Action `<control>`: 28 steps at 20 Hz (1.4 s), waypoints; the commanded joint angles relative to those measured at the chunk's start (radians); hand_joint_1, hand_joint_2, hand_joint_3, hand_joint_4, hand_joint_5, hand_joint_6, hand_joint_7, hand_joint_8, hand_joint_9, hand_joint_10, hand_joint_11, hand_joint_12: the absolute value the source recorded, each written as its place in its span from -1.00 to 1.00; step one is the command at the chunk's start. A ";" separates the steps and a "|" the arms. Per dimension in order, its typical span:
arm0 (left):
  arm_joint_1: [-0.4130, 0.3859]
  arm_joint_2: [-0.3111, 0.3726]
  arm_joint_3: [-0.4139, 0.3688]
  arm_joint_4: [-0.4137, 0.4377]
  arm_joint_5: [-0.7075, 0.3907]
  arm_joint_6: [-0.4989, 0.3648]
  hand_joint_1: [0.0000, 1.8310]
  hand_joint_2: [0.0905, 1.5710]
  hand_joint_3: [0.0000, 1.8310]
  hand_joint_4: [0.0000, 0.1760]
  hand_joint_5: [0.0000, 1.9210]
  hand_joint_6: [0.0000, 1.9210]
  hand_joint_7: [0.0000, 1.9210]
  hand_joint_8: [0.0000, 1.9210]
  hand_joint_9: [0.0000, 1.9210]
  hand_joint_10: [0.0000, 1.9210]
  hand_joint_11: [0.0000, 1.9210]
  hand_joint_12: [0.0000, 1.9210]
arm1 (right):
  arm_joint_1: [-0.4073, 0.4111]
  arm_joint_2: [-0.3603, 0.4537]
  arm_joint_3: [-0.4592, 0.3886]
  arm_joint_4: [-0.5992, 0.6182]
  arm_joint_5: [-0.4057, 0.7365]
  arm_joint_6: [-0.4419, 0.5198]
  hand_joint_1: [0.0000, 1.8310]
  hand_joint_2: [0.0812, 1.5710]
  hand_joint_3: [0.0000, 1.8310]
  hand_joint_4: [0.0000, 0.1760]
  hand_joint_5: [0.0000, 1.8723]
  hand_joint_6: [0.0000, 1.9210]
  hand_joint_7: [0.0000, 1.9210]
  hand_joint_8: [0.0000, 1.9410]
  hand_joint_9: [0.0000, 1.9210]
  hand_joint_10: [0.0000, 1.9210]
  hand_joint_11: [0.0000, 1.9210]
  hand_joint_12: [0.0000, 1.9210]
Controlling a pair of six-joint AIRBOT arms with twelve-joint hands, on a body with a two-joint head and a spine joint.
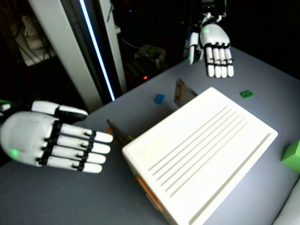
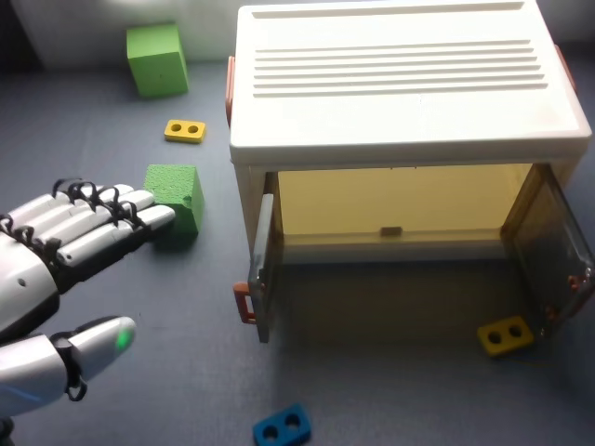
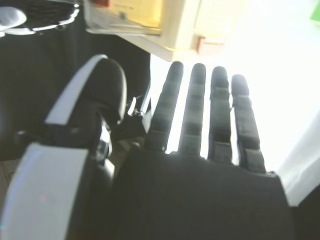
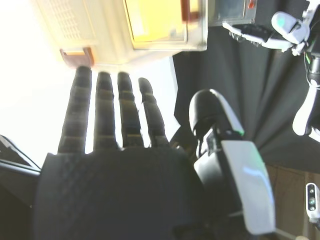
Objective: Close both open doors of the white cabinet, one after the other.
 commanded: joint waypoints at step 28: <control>-0.221 -0.141 0.091 0.234 0.087 -0.138 -1.00 0.88 -0.99 -1.00 -0.92 -1.00 -0.98 -1.00 -0.99 -1.00 -1.00 -0.86 | -0.004 -0.025 0.017 0.015 0.050 0.006 -0.99 0.81 -0.99 -0.36 -0.95 -0.99 -0.97 -0.99 -0.97 -0.99 -0.92 -0.98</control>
